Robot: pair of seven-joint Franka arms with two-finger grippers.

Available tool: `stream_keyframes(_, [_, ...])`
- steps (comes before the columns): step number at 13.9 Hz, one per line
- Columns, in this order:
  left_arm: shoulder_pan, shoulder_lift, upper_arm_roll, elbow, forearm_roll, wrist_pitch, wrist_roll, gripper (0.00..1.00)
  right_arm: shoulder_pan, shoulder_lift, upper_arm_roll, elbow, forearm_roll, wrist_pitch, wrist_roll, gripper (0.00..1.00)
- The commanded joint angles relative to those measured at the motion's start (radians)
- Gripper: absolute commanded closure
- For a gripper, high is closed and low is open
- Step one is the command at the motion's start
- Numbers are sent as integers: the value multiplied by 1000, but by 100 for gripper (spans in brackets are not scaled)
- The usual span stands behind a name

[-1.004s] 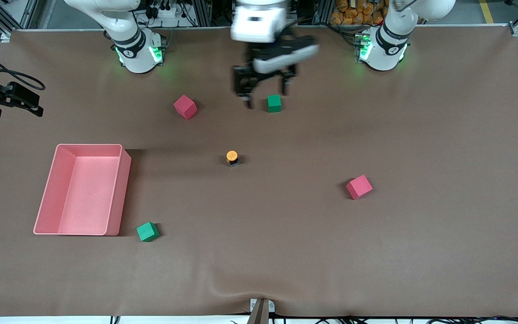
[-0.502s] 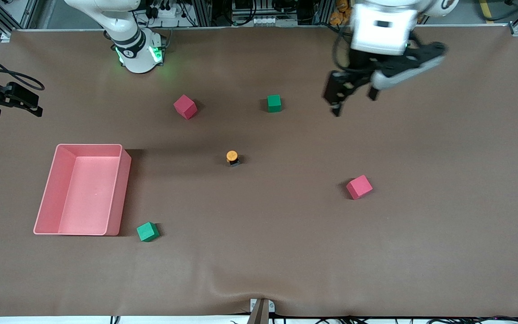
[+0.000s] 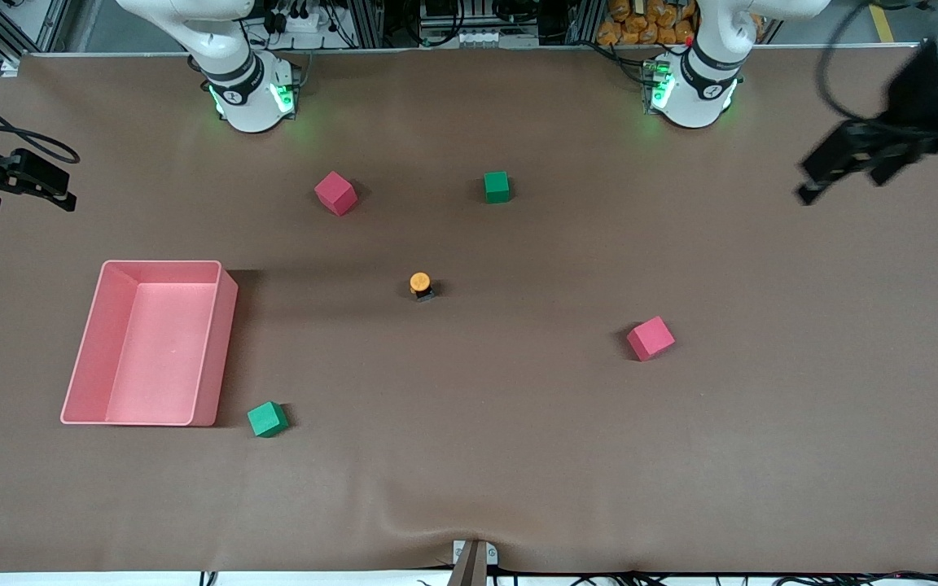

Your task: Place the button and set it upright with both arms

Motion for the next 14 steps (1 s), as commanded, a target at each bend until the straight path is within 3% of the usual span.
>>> stream_keyframes(1, [36, -25, -14, -29, -5, -95, 82, 0, -23, -22, 20, -17, 5, 4, 0, 0])
stream_keyframes(7, [107, -173, -34, -314, -2, 23, 131, 0, -26, -20, 20, -17, 5, 4, 0, 0])
stream_keyframes(10, [107, -196, -45, -343, 24, 35, 136, 0, -25, -20, 20, -17, 5, 3, 0, 0])
stream_keyframes(13, [238, -183, -229, -340, 71, 51, 136, 0, -26, -20, 18, -17, 5, 1, -2, 0])
stream_keyframes(14, [262, -173, -240, -339, 61, 51, 137, 0, -28, -20, 18, -17, 7, 1, -2, 0])
